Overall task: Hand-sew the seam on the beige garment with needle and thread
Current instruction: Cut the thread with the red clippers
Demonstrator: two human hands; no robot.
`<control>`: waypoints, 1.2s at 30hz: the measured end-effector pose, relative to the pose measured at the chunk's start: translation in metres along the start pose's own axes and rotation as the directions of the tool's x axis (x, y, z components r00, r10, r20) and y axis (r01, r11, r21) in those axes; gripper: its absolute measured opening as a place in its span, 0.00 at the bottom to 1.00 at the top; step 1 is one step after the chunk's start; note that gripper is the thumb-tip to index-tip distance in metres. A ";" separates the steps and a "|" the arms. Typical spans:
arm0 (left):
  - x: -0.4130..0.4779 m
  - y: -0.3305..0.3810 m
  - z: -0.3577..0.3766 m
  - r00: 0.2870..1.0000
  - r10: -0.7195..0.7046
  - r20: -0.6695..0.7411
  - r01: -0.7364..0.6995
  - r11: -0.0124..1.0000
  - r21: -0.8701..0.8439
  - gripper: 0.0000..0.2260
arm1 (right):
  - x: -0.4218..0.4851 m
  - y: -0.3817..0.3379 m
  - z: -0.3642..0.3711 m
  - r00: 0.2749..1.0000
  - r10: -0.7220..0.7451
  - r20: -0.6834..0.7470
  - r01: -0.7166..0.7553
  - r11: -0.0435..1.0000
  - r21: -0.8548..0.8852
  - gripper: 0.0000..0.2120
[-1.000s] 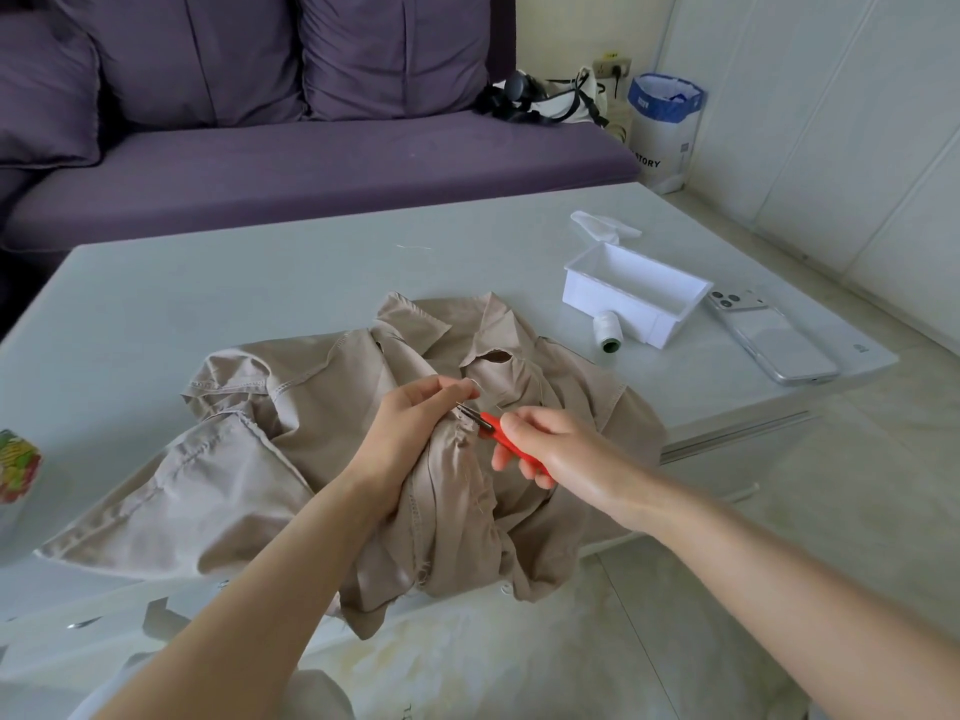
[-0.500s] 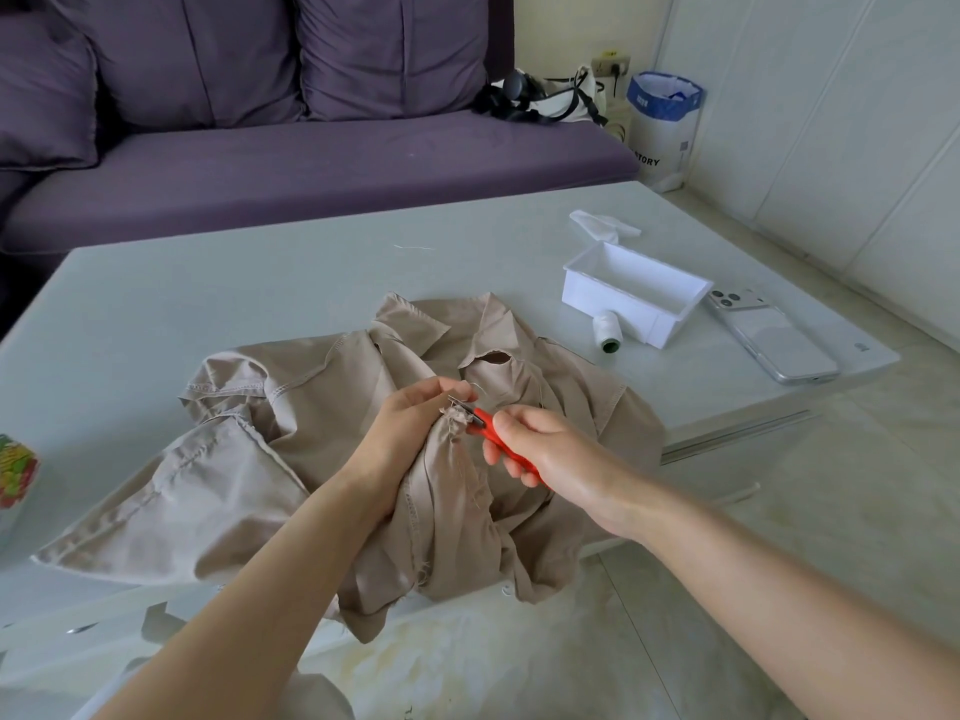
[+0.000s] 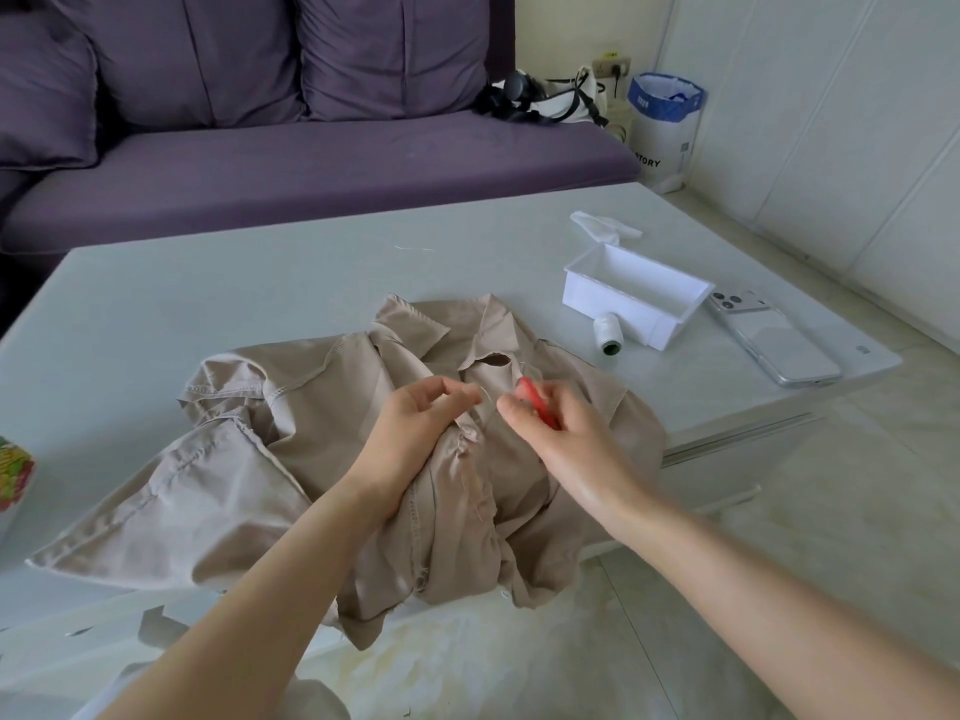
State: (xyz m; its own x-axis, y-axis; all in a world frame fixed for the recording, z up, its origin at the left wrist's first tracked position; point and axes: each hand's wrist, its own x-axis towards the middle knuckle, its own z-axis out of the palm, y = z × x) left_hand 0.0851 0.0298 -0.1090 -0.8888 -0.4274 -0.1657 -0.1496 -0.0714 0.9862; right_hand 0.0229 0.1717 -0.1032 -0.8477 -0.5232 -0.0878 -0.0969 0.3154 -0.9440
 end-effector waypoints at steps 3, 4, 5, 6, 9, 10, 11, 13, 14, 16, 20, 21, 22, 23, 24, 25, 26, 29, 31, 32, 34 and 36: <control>-0.003 0.002 0.005 0.998 0.028 0.059 -0.032 0.998 0.059 0.07 | 0.005 0.003 -0.003 0.999 -0.002 -0.043 0.002 1.000 0.000 0.14; -0.004 0.002 0.006 0.996 0.028 0.081 -0.032 0.998 0.058 0.07 | 0.006 0.004 -0.004 0.999 0.026 -0.027 -0.026 1.000 0.015 0.13; -0.005 0.003 0.007 0.995 0.027 0.099 -0.032 0.998 0.050 0.07 | 0.008 0.005 -0.005 0.998 0.056 -0.006 -0.056 0.998 0.036 0.10; -0.005 0.004 0.008 0.993 0.027 0.111 -0.032 0.998 0.046 0.07 | 0.009 0.006 -0.006 0.997 0.081 0.018 -0.082 0.996 0.048 0.09; -0.005 0.004 0.008 0.991 0.039 0.131 -0.048 0.997 0.067 0.08 | 0.009 0.006 -0.007 0.992 0.111 0.060 -0.112 0.994 0.019 0.10; -0.004 0.004 0.007 0.990 0.041 0.134 -0.051 0.996 0.072 0.08 | 0.008 0.005 -0.008 0.991 0.113 0.067 -0.114 0.993 0.006 0.09; -0.004 0.004 0.007 0.990 0.044 0.135 -0.054 0.996 0.073 0.08 | 0.007 0.004 -0.009 0.991 0.112 0.073 -0.112 0.994 -0.003 0.09; -0.004 0.004 0.007 0.989 0.042 0.142 -0.052 0.996 0.072 0.08 | 0.008 0.005 -0.010 0.993 0.101 0.061 -0.100 0.995 -0.023 0.11; -0.004 0.005 0.007 0.987 0.040 0.153 -0.053 0.995 0.081 0.08 | 0.009 0.005 -0.011 0.994 0.096 0.043 -0.094 0.995 -0.031 0.10; -0.005 0.005 0.007 0.979 0.051 0.199 -0.077 0.989 0.123 0.08 | 0.012 0.006 -0.012 0.996 0.091 0.005 -0.090 0.996 -0.022 0.10; -0.003 0.004 0.001 0.928 0.055 0.369 -0.142 0.967 0.212 0.13 | 0.015 0.000 -0.018 0.994 0.101 -0.034 -0.099 0.994 0.047 0.10; -0.002 0.004 -0.001 0.914 0.050 0.403 -0.174 0.945 0.276 0.12 | 0.015 -0.003 -0.019 0.994 0.103 -0.025 -0.101 0.993 0.059 0.11; 0.000 0.004 -0.003 0.903 0.039 0.429 -0.210 0.910 0.358 0.10 | 0.015 -0.005 -0.021 0.995 0.100 -0.008 -0.099 0.991 0.088 0.11; 0.002 0.003 -0.006 0.894 0.020 0.447 -0.246 0.856 0.454 0.10 | 0.015 -0.006 -0.022 0.995 0.098 0.010 -0.098 0.988 0.120 0.11; 0.004 0.003 -0.010 0.884 -0.012 0.467 -0.276 0.794 0.542 0.12 | 0.016 -0.006 -0.023 0.995 0.096 0.020 -0.098 0.985 0.141 0.12; 0.005 0.003 -0.015 0.873 -0.054 0.484 -0.298 0.727 0.619 0.13 | 0.016 -0.006 -0.024 0.995 0.095 0.020 -0.097 0.984 0.150 0.12; 0.006 0.002 -0.020 0.871 -0.094 0.482 -0.313 0.650 0.693 0.13 | 0.017 -0.006 -0.025 0.996 0.093 0.013 -0.094 0.984 0.153 0.11; 0.006 0.002 -0.029 0.924 -0.118 0.363 -0.267 0.480 0.836 0.09 | 0.020 -0.005 -0.030 0.996 0.081 -0.024 -0.077 0.986 0.148 0.08; 0.009 0.003 -0.027 0.972 0.051 0.231 -0.224 0.518 0.826 0.09 | 0.024 -0.001 -0.034 0.996 0.075 -0.039 -0.072 0.994 0.077 0.08; 0.011 0.002 -0.024 0.976 0.166 0.139 -0.210 0.580 0.787 0.10 | 0.026 0.002 -0.035 0.996 0.075 -0.039 -0.074 0.997 0.032 0.08; 0.015 0.001 -0.017 0.927 0.372 -0.039 -0.238 0.669 0.704 0.10 | 0.031 0.011 -0.037 0.995 0.096 -0.038 -0.096 0.995 0.006 0.07; 0.019 -0.003 -0.007 0.872 0.474 -0.124 -0.272 0.679 0.682 0.12 | 0.032 0.021 -0.038 0.993 0.113 -0.045 -0.113 0.994 0.008 0.04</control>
State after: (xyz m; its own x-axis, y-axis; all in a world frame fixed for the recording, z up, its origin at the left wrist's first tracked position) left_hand 0.0715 0.0150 -0.1154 -0.7919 -0.5185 0.3226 -0.1556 0.6822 0.7145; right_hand -0.0261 0.1912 -0.1134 -0.8759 -0.4478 -0.1798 0.0036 0.3666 -0.9304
